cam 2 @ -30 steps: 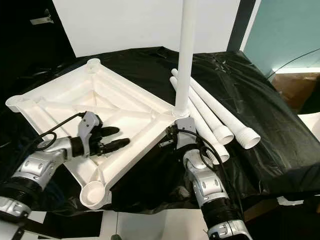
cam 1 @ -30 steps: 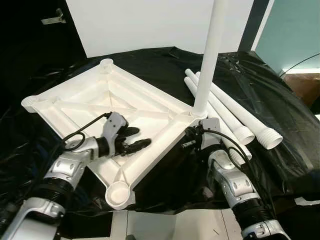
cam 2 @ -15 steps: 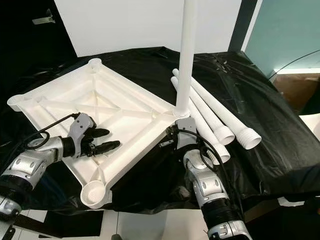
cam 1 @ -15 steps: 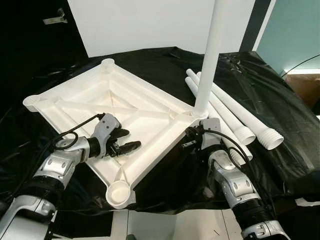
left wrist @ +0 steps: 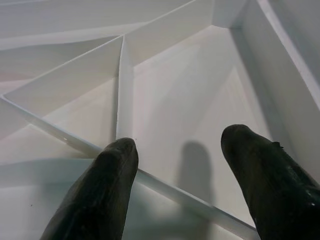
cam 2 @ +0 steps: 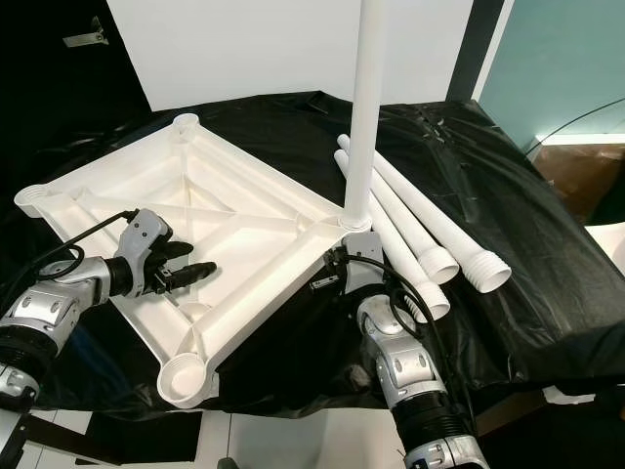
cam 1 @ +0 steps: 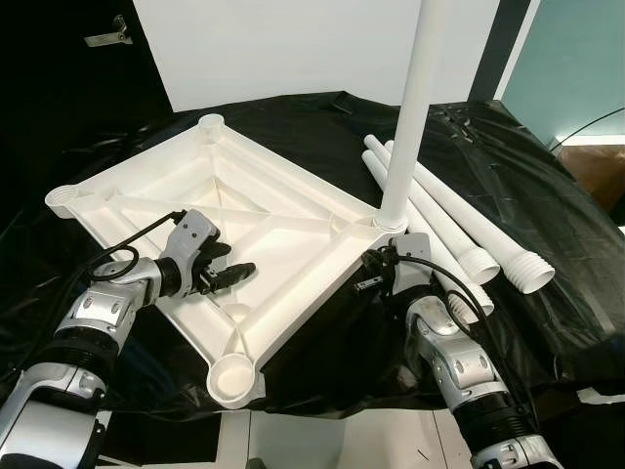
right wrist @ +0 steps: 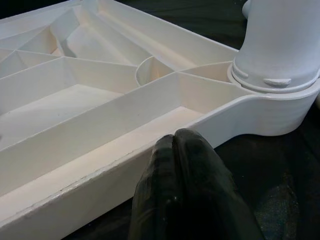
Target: Building children table
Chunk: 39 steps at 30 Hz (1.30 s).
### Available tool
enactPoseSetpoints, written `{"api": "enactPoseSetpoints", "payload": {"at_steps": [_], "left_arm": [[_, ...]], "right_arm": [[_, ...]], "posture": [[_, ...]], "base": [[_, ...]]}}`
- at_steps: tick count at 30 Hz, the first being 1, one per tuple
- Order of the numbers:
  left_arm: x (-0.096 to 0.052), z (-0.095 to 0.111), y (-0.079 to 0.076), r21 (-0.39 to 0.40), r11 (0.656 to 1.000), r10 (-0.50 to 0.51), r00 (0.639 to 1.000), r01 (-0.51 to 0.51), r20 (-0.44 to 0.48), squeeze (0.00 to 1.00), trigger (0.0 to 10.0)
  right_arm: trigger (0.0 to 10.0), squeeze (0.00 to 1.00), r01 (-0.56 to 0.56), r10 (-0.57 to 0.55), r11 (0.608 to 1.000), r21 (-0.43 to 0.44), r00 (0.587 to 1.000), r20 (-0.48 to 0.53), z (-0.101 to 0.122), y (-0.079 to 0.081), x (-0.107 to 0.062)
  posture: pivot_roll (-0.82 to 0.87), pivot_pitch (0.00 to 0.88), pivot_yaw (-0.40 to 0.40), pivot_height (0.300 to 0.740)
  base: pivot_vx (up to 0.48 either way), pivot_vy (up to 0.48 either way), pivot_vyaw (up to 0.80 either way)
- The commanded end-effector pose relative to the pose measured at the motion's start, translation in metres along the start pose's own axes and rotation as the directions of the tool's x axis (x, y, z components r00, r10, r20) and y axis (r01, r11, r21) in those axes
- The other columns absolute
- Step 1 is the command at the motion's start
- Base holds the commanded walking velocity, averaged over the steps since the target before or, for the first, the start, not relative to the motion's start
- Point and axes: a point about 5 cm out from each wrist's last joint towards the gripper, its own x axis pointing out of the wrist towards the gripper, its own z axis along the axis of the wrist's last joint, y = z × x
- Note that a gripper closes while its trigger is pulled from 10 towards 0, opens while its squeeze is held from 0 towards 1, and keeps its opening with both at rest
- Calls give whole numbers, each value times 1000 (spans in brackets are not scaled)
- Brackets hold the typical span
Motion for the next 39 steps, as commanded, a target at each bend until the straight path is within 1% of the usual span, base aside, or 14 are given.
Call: {"api": "enactPoseSetpoints", "payload": {"at_steps": [1,7,10,11,12,13,15,16,17,21,29,34,38,39], "left_arm": [[-8,-5,-4,1,993,-121,993,121,-5,0,10000],[-16,-4,5,17,997,-82,997,81,17,0,10000],[-27,-1,13,-3,997,-74,996,74,43,0,10000],[-35,1,10,12,988,-155,986,155,54,86,10000],[-41,3,7,26,976,-218,974,217,58,86,10000],[-41,3,7,26,976,-218,974,217,58,86,10000],[-45,-6,-6,42,936,-350,937,350,9,90,10000],[-45,-6,-6,42,936,-350,937,350,9,90,10000],[-47,-7,-6,33,927,-375,927,375,11,173,10000],[-54,-5,-5,37,907,-420,907,420,11,239,10000],[-56,-16,-13,71,858,-499,857,509,-129,231,10000],[-56,-14,-11,78,861,-490,860,503,-142,227,10000],[-47,-19,-1,136,904,-374,904,405,-209,259,10000],[-46,-17,3,137,909,-363,909,394,-203,353,10000]], "right_arm": [[10000,0,-3,3,1000,9,1000,-13,-3,3,-2],[10000,0,-1,1,1000,10,1000,-15,-3,3,-2],[10000,0,-2,2,1000,10,1000,-17,-4,4,-2],[10000,0,-4,4,1000,7,1000,-21,-5,3,-2],[10000,0,-5,6,1000,4,1000,-23,-5,3,-2],[10000,0,-5,6,1000,4,1000,-23,-5,3,-2],[10000,0,-1,1,1000,4,1000,-25,-6,3,-2],[10000,0,-1,1,1000,4,1000,-25,-6,3,-2],[10000,0,2,-1,1000,5,1000,-26,-6,3,-3],[10000,0,6,-6,1000,5,999,-33,-9,1,-5],[10000,0,11,-11,1000,9,999,-37,-9,1,-4],[10000,0,9,-9,1000,9,999,-36,-9,0,-4],[10000,0,10,-10,1000,14,999,-34,-9,1,-3],[10000,0,8,-7,1000,15,999,-33,-8,2,-3]], "posture": [[-107,32,48,740],[-107,32,47,740],[-106,31,45,740],[-98,29,45,740],[-99,30,45,740],[-99,30,45,740],[-104,32,46,740],[-104,32,46,740],[-106,33,46,740],[-105,34,46,740],[-104,36,43,740],[-101,35,44,740],[-103,30,43,740],[-103,30,43,740]], "base": [[0,0,0],[0,0,0],[0,0,0],[0,0,0],[0,0,0],[0,0,0],[0,0,0],[0,0,0],[0,0,0],[0,0,0],[0,0,0],[0,0,0],[0,0,0],[0,0,0]]}}
